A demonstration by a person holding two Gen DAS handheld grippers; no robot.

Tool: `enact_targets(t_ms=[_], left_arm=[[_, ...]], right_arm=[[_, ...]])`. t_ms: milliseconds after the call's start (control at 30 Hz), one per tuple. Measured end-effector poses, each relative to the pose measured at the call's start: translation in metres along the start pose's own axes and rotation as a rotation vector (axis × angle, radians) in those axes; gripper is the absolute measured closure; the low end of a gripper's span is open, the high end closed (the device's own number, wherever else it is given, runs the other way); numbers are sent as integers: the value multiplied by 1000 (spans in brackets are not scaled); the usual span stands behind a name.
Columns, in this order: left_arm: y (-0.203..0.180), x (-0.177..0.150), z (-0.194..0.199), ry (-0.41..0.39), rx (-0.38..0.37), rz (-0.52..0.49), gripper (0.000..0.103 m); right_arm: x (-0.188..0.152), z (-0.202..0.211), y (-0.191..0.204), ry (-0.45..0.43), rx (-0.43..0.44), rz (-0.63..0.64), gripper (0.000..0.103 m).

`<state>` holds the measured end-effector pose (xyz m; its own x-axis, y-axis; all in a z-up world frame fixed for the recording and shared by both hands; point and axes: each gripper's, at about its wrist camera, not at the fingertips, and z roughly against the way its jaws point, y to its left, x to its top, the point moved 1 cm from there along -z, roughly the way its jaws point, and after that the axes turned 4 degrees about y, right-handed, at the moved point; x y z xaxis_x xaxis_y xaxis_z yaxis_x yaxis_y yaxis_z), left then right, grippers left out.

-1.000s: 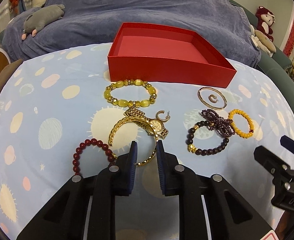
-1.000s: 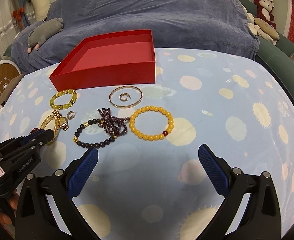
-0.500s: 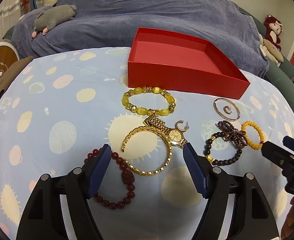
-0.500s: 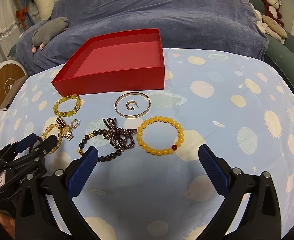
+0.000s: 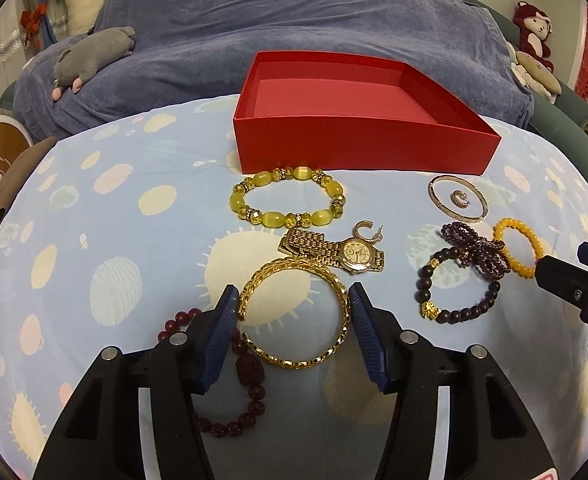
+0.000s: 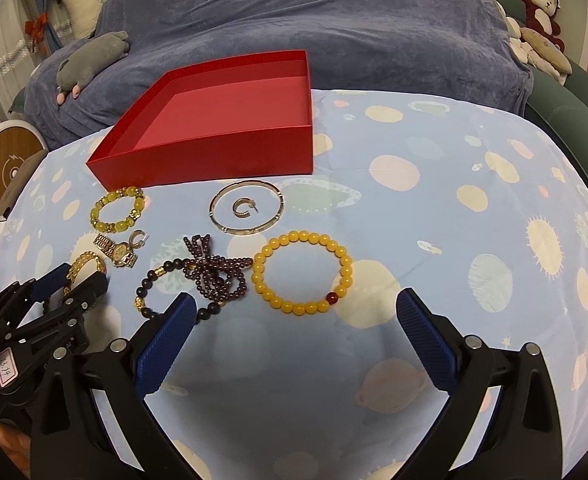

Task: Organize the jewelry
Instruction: 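Close the right gripper on the orange bead bracelet while the left gripper lifts the gold bangle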

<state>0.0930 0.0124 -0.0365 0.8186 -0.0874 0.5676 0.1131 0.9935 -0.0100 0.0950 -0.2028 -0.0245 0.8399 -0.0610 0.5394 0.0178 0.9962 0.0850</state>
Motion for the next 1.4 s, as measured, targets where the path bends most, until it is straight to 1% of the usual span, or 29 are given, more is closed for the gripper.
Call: enact_targets(t_ms=[67,200,267,367,433,567,633,667,700,733,767,800,867,933,967,1033,1067,1133,1300,1400], left_arm=[[2,1,4,-5,-6,11,50],[3,4,12,-16,-16,24,50],[4,4,13,-10,-23,34,50],[6,3,12,0,-32,44,50],[7,1,13,3,-34,52,50],[11,1,14,3,-42,65,50],[13,0,14,3,-42,72,50],[14,0,14,6,-44,75,50],[14,0,13,9,-45,76,50],[14,-1,12,10,-45,75,50],[14,-2,12,11,-44,73,50],[14,-2,12,13,-43,70,50],[13,-3,12,14,-43,69,50],[13,-4,12,15,-40,68,50],[13,-4,12,16,-37,67,50],[13,-4,12,16,-39,69,50],[13,-4,13,15,-39,69,50],[13,-4,15,10,-38,68,50],[13,-1,20,-2,-45,65,50],[14,2,28,-16,-58,66,50]], right_arm=[[1,-3,-6,3,-4,-14,9],[4,-13,-11,20,-19,-22,18],[4,-20,-11,32,-31,-19,21],[3,-31,-9,56,-31,-18,28],[4,-31,-9,46,-31,-21,29],[13,-20,-15,10,4,-60,30],[17,-19,-18,-6,-24,-58,30],[17,-22,-20,0,-38,-59,30],[17,-27,-22,15,-43,-65,34],[16,-32,-23,33,-40,-71,42],[14,-36,-24,47,-45,-72,43],[13,-34,-21,23,-61,-53,45],[12,-35,-16,19,-82,-18,51],[10,-34,-14,14,-74,-11,60],[10,-33,-14,11,-75,-7,63],[9,-32,-13,11,-66,-2,80],[9,-32,-14,13,-64,-2,83],[8,-31,-14,20,-54,-1,95],[6,-26,-20,30,-31,-20,96],[8,-13,-18,9,-7,-20,96]])
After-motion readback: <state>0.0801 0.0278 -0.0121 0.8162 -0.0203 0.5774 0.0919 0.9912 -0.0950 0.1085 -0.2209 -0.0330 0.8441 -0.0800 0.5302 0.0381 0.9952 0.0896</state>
